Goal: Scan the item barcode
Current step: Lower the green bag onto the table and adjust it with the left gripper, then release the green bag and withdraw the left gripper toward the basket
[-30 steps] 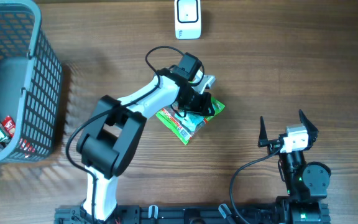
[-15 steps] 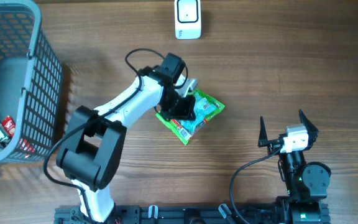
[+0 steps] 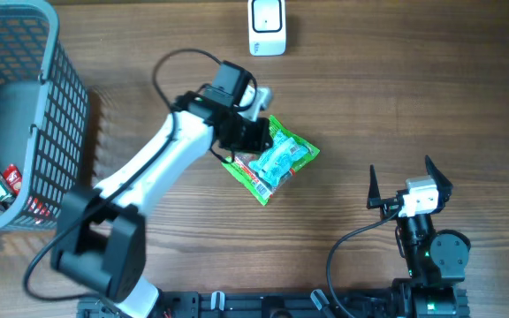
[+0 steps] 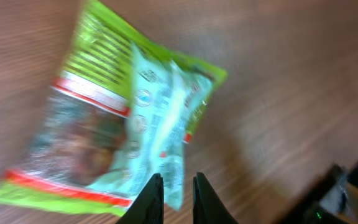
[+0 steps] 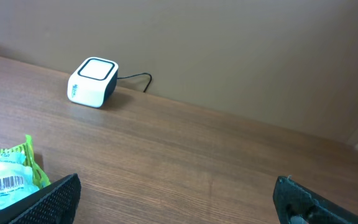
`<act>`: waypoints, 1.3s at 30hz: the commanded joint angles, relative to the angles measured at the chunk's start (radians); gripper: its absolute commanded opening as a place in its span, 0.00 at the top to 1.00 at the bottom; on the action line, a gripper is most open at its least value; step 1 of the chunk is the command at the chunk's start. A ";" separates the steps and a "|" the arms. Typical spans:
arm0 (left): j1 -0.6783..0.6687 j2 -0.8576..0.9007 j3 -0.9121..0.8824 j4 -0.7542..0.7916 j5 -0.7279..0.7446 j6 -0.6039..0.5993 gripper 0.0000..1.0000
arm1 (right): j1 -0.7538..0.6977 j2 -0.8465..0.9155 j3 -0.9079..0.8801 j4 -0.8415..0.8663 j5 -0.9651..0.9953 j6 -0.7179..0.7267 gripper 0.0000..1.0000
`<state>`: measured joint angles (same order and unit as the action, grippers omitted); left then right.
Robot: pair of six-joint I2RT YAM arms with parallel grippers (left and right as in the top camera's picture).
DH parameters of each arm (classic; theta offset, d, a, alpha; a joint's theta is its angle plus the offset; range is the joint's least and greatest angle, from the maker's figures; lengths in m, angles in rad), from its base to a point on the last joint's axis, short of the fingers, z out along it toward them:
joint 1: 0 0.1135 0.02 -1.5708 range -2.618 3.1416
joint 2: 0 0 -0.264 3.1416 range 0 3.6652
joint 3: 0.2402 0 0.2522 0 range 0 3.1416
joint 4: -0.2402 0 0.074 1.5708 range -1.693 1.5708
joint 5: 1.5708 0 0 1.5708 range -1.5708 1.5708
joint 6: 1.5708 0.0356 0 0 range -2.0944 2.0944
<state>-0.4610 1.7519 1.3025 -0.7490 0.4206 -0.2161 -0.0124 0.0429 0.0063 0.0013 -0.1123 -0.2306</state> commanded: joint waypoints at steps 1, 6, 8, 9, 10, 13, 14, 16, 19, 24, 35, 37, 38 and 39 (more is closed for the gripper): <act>0.049 0.002 -0.002 -0.033 -0.227 -0.018 0.87 | -0.004 -0.001 -0.001 0.005 -0.015 -0.005 0.00; 0.073 0.054 -0.105 0.066 -0.311 -0.088 0.92 | -0.004 0.000 -0.001 0.005 -0.015 -0.005 0.00; 0.073 0.085 -0.146 0.103 -0.311 -0.100 0.96 | -0.004 0.000 -0.001 0.005 -0.015 -0.005 0.00; 0.073 0.091 -0.156 0.114 -0.311 -0.112 0.96 | -0.004 0.000 -0.001 0.005 -0.015 -0.005 0.00; 0.073 0.095 -0.172 0.137 -0.312 -0.130 0.96 | -0.004 0.000 -0.001 0.005 -0.015 -0.005 0.00; 0.073 0.102 -0.213 0.193 -0.314 -0.187 0.96 | -0.004 0.000 -0.001 0.005 -0.015 -0.005 0.00; 0.072 0.102 -0.224 0.197 -0.314 -0.214 0.96 | -0.004 0.000 -0.001 0.005 -0.015 -0.005 0.00; 0.063 0.102 -0.242 0.198 -0.305 -0.241 0.96 | -0.004 0.000 -0.001 0.005 -0.015 -0.005 0.00; 0.031 0.102 -0.257 0.197 -0.298 -0.241 0.96 | -0.004 0.000 -0.001 0.005 -0.015 -0.005 0.00; -0.069 0.102 -0.257 0.200 -0.233 -0.242 0.96 | -0.004 0.000 -0.001 0.005 -0.015 -0.005 0.00; -0.207 0.100 -0.257 0.212 -0.232 -0.271 0.96 | -0.004 0.000 -0.001 0.005 -0.015 -0.005 0.00; -0.187 0.088 -0.253 0.211 -0.231 -0.271 0.96 | -0.004 0.000 -0.001 0.005 -0.015 -0.005 0.00; -0.172 0.075 -0.251 0.208 -0.231 -0.271 0.96 | -0.004 0.000 -0.001 0.005 -0.015 -0.005 0.00; -0.151 0.051 -0.243 0.198 -0.231 -0.271 0.95 | -0.004 0.000 -0.001 0.005 -0.015 -0.005 0.00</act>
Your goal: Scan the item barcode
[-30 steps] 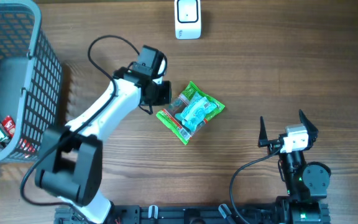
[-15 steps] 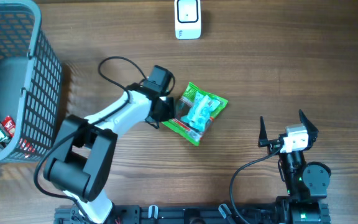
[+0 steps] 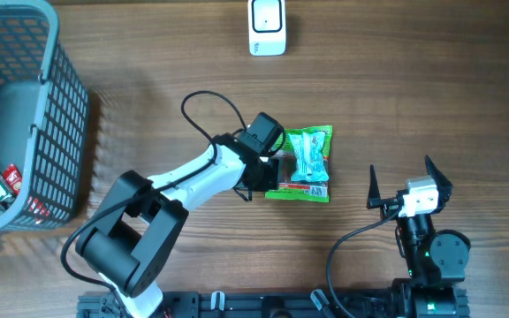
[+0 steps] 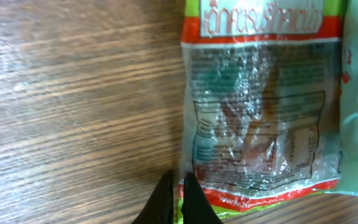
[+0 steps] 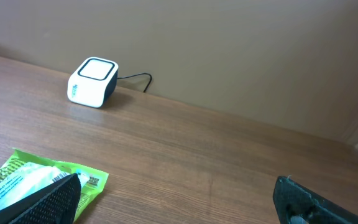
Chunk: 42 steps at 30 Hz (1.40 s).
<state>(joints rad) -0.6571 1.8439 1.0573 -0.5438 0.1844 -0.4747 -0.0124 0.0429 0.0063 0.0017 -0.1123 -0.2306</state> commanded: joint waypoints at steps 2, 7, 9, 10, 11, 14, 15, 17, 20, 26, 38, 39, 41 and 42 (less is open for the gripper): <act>0.087 -0.094 0.021 -0.029 0.005 -0.011 0.93 | -0.004 0.000 -0.001 0.005 -0.015 -0.005 0.00; 0.218 -0.282 0.051 -0.075 0.005 -0.005 0.69 | -0.004 0.000 -0.001 0.005 -0.015 -0.005 0.00; 0.287 -0.379 0.051 -0.106 0.005 -0.005 0.44 | -0.004 0.000 -0.001 0.005 -0.015 -0.005 0.00; 0.322 -0.427 0.051 -0.125 0.005 -0.005 0.36 | -0.004 0.000 -0.001 0.005 -0.015 -0.005 0.00; 0.357 -0.476 0.051 -0.142 0.005 -0.005 0.34 | -0.004 0.000 -0.001 0.005 -0.015 -0.005 0.00; 0.468 -0.612 0.051 -0.169 0.005 -0.004 0.30 | -0.004 0.000 -0.001 0.005 -0.015 -0.005 0.00; 0.512 -0.664 0.051 -0.173 0.005 -0.003 0.30 | -0.004 0.000 -0.001 0.005 -0.015 -0.005 0.00; 0.571 -0.727 0.051 -0.176 0.005 -0.001 0.30 | -0.004 0.000 -0.001 0.005 -0.015 -0.005 0.00; 0.647 -0.793 0.051 -0.175 0.005 -0.001 0.29 | -0.004 -0.001 -0.001 0.005 -0.015 -0.005 0.00; 0.758 -0.835 0.068 -0.178 0.005 -0.001 0.31 | -0.004 0.000 -0.001 0.005 -0.015 -0.005 0.00; 0.980 -0.617 0.573 -0.429 -0.417 0.076 0.27 | -0.004 0.000 -0.001 0.005 -0.015 -0.005 0.00; 1.003 -0.595 0.573 -0.430 -0.463 0.074 0.25 | -0.004 0.000 -0.001 0.005 -0.015 -0.005 0.00; 1.041 -0.555 0.573 -0.438 -0.531 0.074 0.22 | -0.004 0.000 -0.001 0.005 -0.015 -0.005 0.00; 1.064 -0.529 0.572 -0.445 -0.562 0.075 0.20 | -0.004 0.000 -0.001 0.005 -0.015 -0.005 0.00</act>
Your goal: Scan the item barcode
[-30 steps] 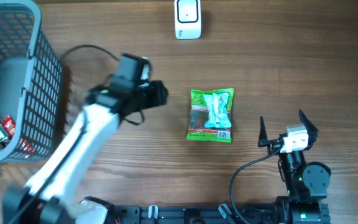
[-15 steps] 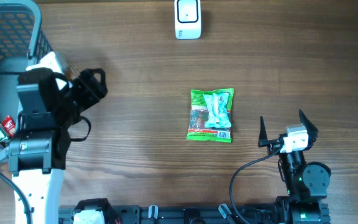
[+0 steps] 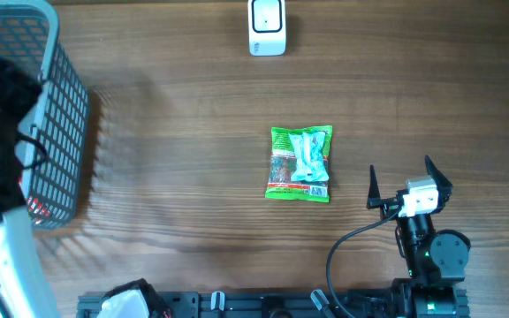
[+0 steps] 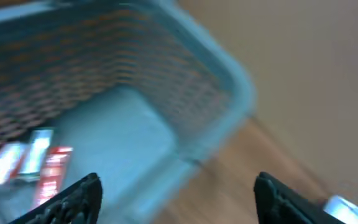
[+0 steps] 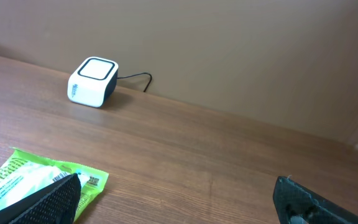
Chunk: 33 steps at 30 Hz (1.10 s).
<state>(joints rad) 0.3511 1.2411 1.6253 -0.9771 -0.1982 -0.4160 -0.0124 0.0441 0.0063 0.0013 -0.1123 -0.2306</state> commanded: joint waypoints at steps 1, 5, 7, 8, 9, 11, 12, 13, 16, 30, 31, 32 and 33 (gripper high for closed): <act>0.085 0.111 0.003 -0.021 -0.208 0.016 0.08 | -0.004 -0.002 -0.001 0.005 -0.015 -0.005 0.00; 0.174 0.249 0.003 -0.062 -0.215 0.017 0.00 | -0.004 -0.002 -0.001 0.005 -0.015 -0.005 0.00; 0.217 0.318 0.002 -0.090 -0.215 0.021 0.00 | -0.004 -0.002 -0.001 0.005 -0.015 -0.005 0.00; 0.234 0.342 0.000 -0.098 -0.215 0.021 0.00 | -0.004 -0.002 -0.001 0.005 -0.015 -0.005 0.01; 0.254 0.364 -0.003 -0.104 -0.214 0.030 0.00 | -0.004 -0.002 -0.001 0.005 -0.015 -0.005 0.00; 0.294 0.410 -0.014 -0.106 -0.214 0.067 0.00 | -0.004 -0.002 -0.001 0.005 -0.015 -0.005 0.00; 0.316 0.431 -0.022 -0.105 -0.214 0.072 0.00 | -0.004 -0.002 -0.001 0.005 -0.015 -0.005 0.01; 0.339 0.451 -0.029 -0.105 -0.202 0.072 0.00 | -0.004 -0.002 -0.001 0.005 -0.015 -0.005 0.00; 0.405 0.490 -0.050 -0.089 -0.120 0.072 0.00 | -0.004 -0.002 -0.001 0.005 -0.015 -0.005 0.00; 0.488 0.506 -0.243 0.106 -0.105 0.167 0.00 | -0.004 -0.002 -0.001 0.005 -0.015 -0.005 0.00; 0.488 0.506 -0.257 0.123 -0.105 0.171 0.00 | -0.004 -0.002 -0.001 0.005 -0.015 -0.005 0.00; 0.488 0.506 -0.272 0.145 -0.104 0.171 0.00 | -0.004 -0.002 -0.001 0.005 -0.015 -0.005 0.00; 0.488 0.506 -0.283 0.161 -0.104 0.170 0.00 | -0.004 -0.002 -0.001 0.005 -0.015 -0.005 0.00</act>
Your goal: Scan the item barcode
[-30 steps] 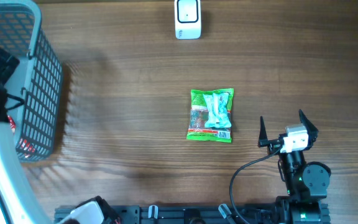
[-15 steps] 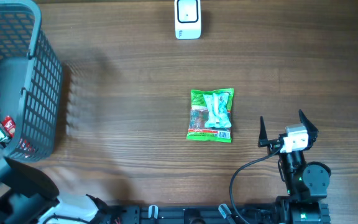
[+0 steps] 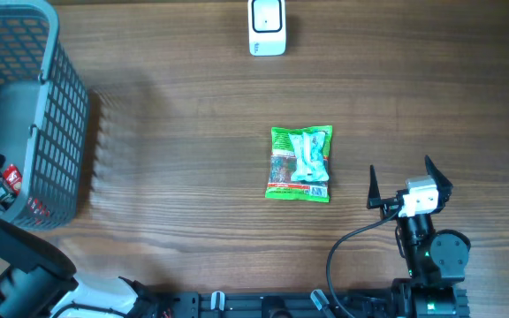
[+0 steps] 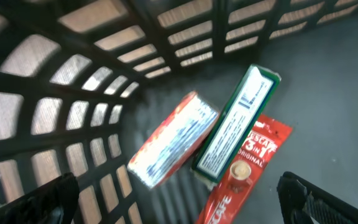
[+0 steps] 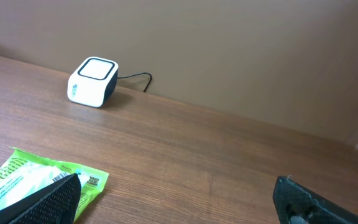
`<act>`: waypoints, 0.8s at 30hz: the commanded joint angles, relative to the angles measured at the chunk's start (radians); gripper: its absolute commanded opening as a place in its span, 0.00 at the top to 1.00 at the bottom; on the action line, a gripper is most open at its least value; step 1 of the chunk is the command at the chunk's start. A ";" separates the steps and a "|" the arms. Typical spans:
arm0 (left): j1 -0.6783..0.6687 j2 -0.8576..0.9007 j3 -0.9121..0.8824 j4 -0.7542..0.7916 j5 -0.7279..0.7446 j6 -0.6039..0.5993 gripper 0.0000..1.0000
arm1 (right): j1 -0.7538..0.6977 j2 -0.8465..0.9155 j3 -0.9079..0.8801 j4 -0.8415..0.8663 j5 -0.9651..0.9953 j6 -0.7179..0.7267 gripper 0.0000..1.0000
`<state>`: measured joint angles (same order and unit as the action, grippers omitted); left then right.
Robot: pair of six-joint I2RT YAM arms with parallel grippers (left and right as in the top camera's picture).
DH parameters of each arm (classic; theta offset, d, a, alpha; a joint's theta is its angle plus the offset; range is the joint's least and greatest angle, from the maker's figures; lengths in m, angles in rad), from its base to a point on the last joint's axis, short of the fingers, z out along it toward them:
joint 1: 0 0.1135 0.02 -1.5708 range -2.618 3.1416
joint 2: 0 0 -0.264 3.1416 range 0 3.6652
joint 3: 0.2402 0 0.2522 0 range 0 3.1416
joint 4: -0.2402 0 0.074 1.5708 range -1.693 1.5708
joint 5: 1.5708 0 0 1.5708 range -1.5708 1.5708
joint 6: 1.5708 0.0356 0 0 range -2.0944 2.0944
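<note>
Down inside the grey basket (image 4: 73,74), my left gripper (image 4: 179,183) is open wide, nothing between its fingers. Below it lie a red-and-white box (image 4: 173,140), a green-and-white box (image 4: 235,127) and a red coffee sachet (image 4: 244,174). A green snack packet (image 3: 300,164) lies flat at mid-table, its small barcode label facing up near its lower right corner. The white scanner (image 3: 267,26) stands at the far edge. At the near right my right gripper (image 5: 176,182) rests open, with the packet (image 5: 36,183) just beyond its left finger.
The tall mesh basket (image 3: 51,115) fills the far left corner of the wooden table (image 3: 184,106). The scanner's cable (image 5: 135,78) runs off behind the scanner (image 5: 92,82) along the wall. My left arm (image 3: 16,265) comes in at the bottom left.
My left gripper was above the basket's rim looking in. Now it is low inside the basket, close over the boxes and sachet, still open. Packet and right arm are unmoved.
My left gripper was shut at the edge of the green packet, which lay askew at mid-table. Then the packet lay squared up further right, the gripper still shut at its left edge. Later the packet lay alone and the gripper was open at the basket, now inside it.
</note>
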<state>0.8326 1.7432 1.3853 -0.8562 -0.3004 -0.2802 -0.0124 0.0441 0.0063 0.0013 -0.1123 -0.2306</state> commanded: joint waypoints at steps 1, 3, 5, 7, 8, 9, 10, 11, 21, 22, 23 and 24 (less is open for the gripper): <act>0.006 0.004 -0.054 0.060 -0.002 0.034 0.00 | -0.004 -0.002 -0.001 0.005 -0.015 -0.005 0.00; 0.006 0.005 -0.069 0.092 0.006 0.034 0.00 | -0.004 -0.002 -0.001 0.005 -0.015 -0.005 0.00; 0.006 0.005 -0.095 0.138 0.005 0.035 0.00 | -0.004 -0.002 -0.001 0.005 -0.015 -0.005 0.00; 0.006 0.007 -0.129 0.193 0.006 0.034 0.00 | -0.004 -0.002 -0.001 0.005 -0.015 -0.005 0.00; 0.006 0.007 -0.137 0.207 0.013 0.035 0.00 | -0.004 -0.002 -0.001 0.005 -0.015 -0.005 0.00; 0.006 0.008 -0.149 0.225 0.023 0.035 0.00 | -0.004 -0.002 -0.001 0.005 -0.015 -0.005 0.00; 0.006 0.008 -0.166 0.255 0.037 0.035 0.00 | -0.004 -0.002 -0.001 0.005 -0.015 -0.005 0.00; 0.006 0.008 -0.185 0.285 0.043 0.039 0.00 | -0.004 -0.002 -0.001 0.005 -0.015 -0.005 0.00; 0.008 0.014 -0.251 0.422 0.174 0.119 0.00 | -0.004 -0.002 -0.001 0.005 -0.015 -0.005 0.00; 0.008 0.013 -0.238 0.415 0.173 0.139 0.00 | -0.004 -0.002 -0.001 0.005 -0.015 -0.005 0.00; 0.008 0.013 -0.206 0.387 0.173 0.153 0.00 | -0.004 -0.002 -0.001 0.005 -0.015 -0.005 0.00; 0.008 0.013 -0.185 0.369 0.173 0.153 0.00 | -0.004 -0.002 -0.001 0.005 -0.015 -0.005 0.00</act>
<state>0.8337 1.7432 1.1423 -0.4522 -0.1802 -0.1963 -0.0124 0.0441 0.0063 0.0013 -0.1123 -0.2306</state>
